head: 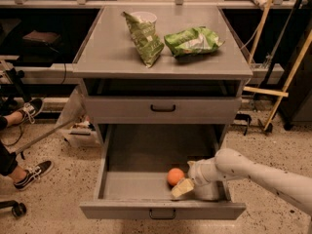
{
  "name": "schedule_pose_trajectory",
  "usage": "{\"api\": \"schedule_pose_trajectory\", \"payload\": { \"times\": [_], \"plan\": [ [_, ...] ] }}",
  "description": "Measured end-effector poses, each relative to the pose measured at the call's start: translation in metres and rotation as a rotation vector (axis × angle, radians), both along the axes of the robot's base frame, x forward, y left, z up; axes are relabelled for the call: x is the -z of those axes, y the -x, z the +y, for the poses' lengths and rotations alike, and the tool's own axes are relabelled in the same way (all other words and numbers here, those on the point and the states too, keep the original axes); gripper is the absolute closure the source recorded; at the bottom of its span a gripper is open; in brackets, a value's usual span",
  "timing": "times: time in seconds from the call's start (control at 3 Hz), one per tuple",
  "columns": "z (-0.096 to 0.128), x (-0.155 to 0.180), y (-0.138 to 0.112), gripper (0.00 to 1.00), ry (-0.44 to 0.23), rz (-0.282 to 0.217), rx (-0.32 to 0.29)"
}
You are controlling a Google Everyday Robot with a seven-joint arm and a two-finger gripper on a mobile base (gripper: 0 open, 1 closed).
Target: Pick orange from middle drawer and place on counter
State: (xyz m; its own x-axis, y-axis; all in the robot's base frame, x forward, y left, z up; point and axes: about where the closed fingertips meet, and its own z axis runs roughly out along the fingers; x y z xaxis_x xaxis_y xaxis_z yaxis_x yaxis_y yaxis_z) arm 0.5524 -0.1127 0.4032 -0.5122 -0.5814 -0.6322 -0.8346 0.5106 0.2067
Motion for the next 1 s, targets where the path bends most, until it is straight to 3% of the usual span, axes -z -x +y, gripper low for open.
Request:
{"api": "schedule_pose_trajectory", "payload": {
  "times": [0.33,0.67,1.0],
  "plan": [
    [0.011,0.017,0.022,0.00,0.000,0.039,0.049],
    [0.020,0.023,0.015,0.00,-0.025,0.075,0.026],
    [0.020,0.030,0.004,0.00,-0.125,0.139,0.011]
  ]
}}
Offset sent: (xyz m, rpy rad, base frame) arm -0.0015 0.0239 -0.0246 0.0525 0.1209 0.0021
